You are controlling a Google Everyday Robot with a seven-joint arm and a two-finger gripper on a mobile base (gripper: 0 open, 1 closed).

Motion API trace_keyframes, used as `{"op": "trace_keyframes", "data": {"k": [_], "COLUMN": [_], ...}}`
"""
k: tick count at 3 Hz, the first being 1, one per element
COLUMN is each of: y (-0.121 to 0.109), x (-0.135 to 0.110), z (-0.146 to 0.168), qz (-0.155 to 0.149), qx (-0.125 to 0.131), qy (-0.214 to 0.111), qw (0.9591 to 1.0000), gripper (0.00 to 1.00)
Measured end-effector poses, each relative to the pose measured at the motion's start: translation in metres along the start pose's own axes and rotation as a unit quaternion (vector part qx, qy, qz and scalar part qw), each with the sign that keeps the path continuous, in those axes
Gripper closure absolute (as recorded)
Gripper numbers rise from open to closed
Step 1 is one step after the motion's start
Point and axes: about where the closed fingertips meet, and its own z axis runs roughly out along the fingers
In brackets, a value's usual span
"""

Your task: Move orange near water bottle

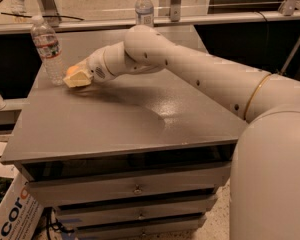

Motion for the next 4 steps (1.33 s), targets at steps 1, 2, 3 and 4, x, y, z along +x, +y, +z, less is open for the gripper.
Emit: {"op": "trace_keyframes", "data": {"k": [1, 2, 3, 4], "y": [0.0005, -0.0002, -0.0030, -0.0041], "x": [0.0021, 0.0040, 0.0045, 0.0043], "z": [0.0025, 0.0020, -0.0017, -0.0035], "qz": [0.003, 0.005, 0.005, 0.004], "qx": [-0.004, -0.004, -0.002, -0.002], "qy": [0.002, 0.004, 0.005, 0.006], "qw": [1.0000, 1.0000, 1.0000, 1.0000], "gripper": [0.59, 0.36, 0.05, 0.00]}}
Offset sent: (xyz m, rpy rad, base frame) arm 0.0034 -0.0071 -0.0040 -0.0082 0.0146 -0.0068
